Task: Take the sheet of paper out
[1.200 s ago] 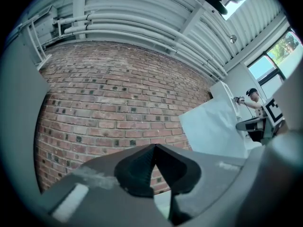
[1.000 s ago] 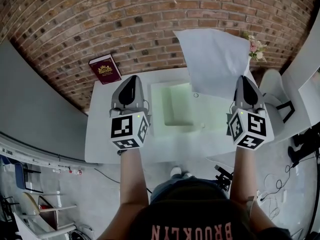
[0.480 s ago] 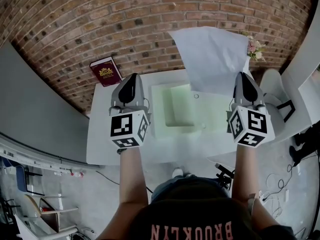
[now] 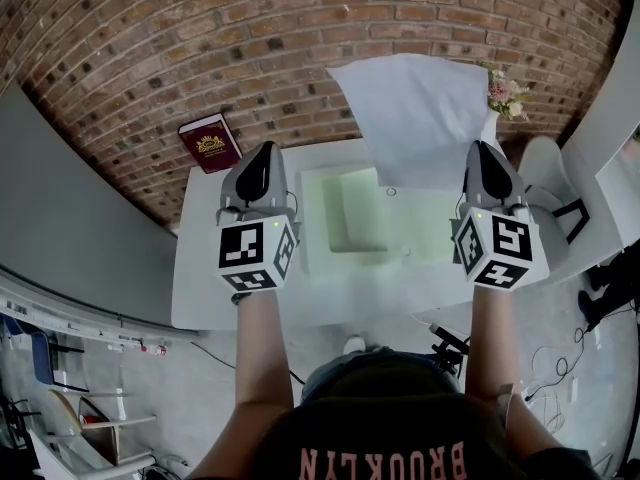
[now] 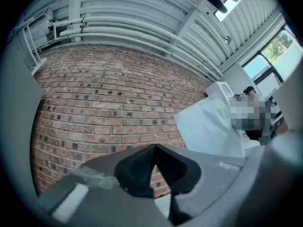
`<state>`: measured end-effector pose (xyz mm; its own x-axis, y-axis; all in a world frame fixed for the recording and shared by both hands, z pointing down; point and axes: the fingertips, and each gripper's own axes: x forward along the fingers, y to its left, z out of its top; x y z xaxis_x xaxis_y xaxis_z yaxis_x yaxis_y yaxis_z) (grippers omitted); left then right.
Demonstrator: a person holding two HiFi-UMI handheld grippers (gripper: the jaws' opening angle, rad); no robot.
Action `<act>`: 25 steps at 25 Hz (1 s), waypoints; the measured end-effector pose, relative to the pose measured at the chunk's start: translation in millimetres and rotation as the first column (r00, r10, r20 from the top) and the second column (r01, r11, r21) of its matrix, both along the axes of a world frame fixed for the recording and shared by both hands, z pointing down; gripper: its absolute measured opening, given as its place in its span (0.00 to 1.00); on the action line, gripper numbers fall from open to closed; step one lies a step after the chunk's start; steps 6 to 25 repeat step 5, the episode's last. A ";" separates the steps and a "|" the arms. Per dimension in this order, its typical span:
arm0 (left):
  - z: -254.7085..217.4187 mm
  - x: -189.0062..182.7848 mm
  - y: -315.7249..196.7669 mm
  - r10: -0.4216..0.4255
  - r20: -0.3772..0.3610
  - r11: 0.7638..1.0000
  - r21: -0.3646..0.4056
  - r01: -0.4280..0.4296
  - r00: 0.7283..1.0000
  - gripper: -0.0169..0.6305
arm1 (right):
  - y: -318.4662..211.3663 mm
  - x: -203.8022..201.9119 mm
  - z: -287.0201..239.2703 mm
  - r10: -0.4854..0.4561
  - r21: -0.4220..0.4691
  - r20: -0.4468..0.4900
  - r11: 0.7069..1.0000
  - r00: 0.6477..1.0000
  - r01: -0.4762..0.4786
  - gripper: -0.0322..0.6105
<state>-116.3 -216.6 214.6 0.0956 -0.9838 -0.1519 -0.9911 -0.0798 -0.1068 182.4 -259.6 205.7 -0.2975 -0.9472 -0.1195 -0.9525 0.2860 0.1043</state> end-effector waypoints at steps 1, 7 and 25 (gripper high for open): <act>-0.7 1.1 -0.6 0.001 0.003 1.000 0.000 -0.001 1.000 0.02 | -0.4 0.9 0.1 0.001 -0.001 0.001 1.000 1.000 -0.001 0.05; -1.4 5.0 -2.3 0.010 0.017 1.000 -0.002 -0.010 1.000 0.02 | -0.1 4.7 2.0 0.007 -0.004 0.003 1.000 1.000 -0.007 0.05; -1.4 5.0 -2.3 0.010 0.017 1.000 -0.002 -0.010 1.000 0.02 | -0.1 4.7 2.0 0.007 -0.004 0.003 1.000 1.000 -0.007 0.05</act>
